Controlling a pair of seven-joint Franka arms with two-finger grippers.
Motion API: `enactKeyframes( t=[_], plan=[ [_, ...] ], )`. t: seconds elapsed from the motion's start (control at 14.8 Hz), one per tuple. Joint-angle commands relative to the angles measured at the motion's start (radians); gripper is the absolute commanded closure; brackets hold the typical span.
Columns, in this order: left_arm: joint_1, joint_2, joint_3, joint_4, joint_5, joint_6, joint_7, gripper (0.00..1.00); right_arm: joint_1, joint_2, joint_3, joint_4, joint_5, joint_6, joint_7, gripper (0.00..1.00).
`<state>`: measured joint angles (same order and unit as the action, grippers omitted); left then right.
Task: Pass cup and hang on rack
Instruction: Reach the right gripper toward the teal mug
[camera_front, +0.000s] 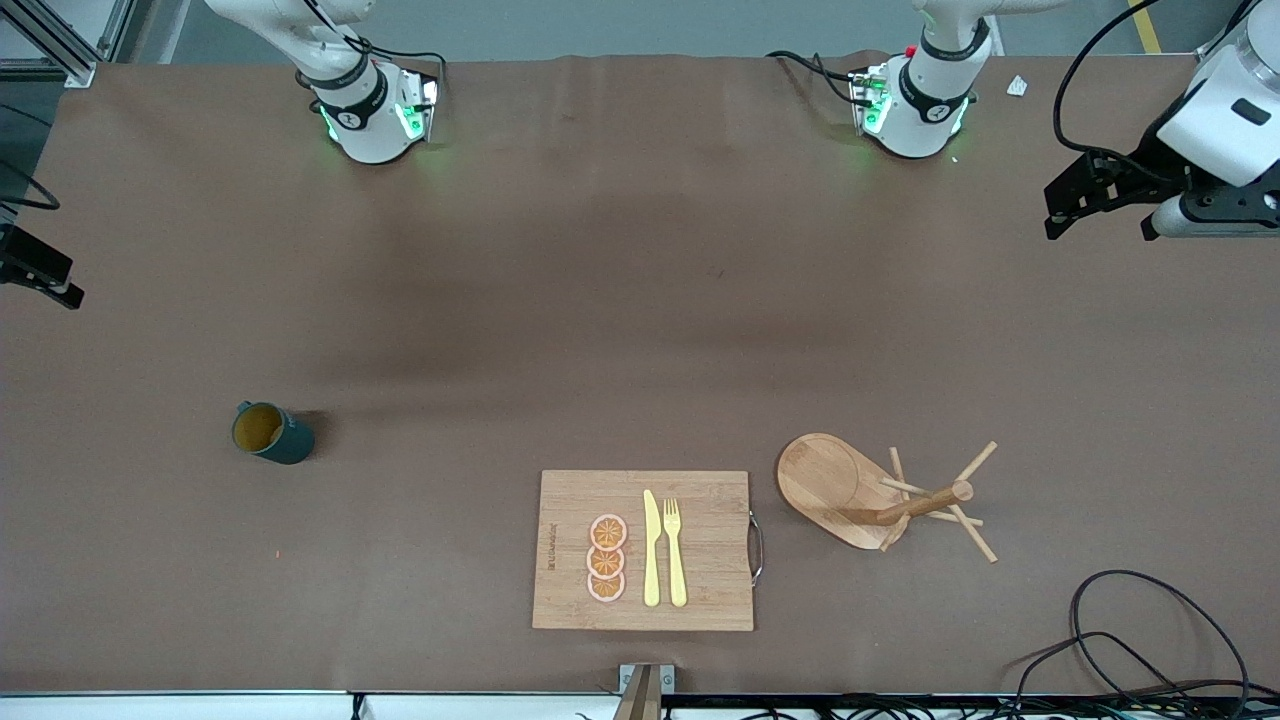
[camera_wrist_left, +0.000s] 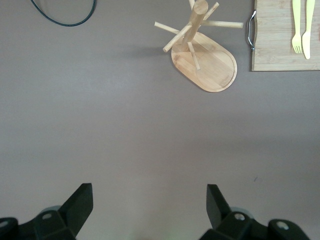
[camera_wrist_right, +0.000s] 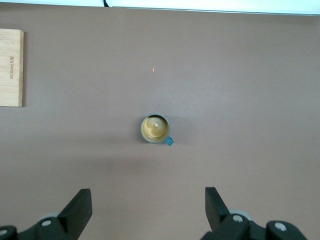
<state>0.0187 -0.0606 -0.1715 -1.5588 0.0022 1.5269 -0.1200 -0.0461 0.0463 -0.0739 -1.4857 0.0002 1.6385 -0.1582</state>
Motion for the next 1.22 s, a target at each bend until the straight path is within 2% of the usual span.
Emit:
enactKeyframes(
  t=[0.0, 0.2, 0.47, 0.95, 1.01, 1.08, 1.15],
  plan=[
    [0.006, 0.004, -0.002, 0.013, 0.010, -0.008, 0.020, 0.00, -0.021, 0.003, 0.020, 0.010, -0.005, -0.008, 0.016, 0.00],
    [0.004, 0.024, -0.002, 0.016, 0.004, 0.001, 0.020, 0.00, -0.020, 0.003, 0.020, 0.010, -0.005, -0.006, 0.016, 0.00],
    [0.003, 0.091, -0.005, 0.082, 0.007, 0.001, 0.019, 0.00, -0.021, 0.004, 0.020, 0.010, -0.003, -0.005, 0.012, 0.00],
    [0.003, 0.091, -0.005, 0.080, 0.010, -0.001, 0.003, 0.00, -0.015, 0.029, 0.020, 0.002, -0.003, -0.008, 0.011, 0.00],
    [0.003, 0.091, -0.005, 0.083, 0.012, -0.001, 0.003, 0.00, -0.008, 0.053, 0.020, 0.002, -0.003, -0.002, 0.009, 0.00],
    [0.003, 0.090, -0.005, 0.083, 0.013, -0.001, 0.006, 0.00, -0.001, 0.117, 0.020, 0.002, -0.003, 0.010, 0.006, 0.00],
    [0.004, 0.087, -0.005, 0.083, 0.013, -0.001, 0.008, 0.00, 0.015, 0.233, 0.020, 0.008, -0.003, 0.009, 0.012, 0.00]
  ],
)
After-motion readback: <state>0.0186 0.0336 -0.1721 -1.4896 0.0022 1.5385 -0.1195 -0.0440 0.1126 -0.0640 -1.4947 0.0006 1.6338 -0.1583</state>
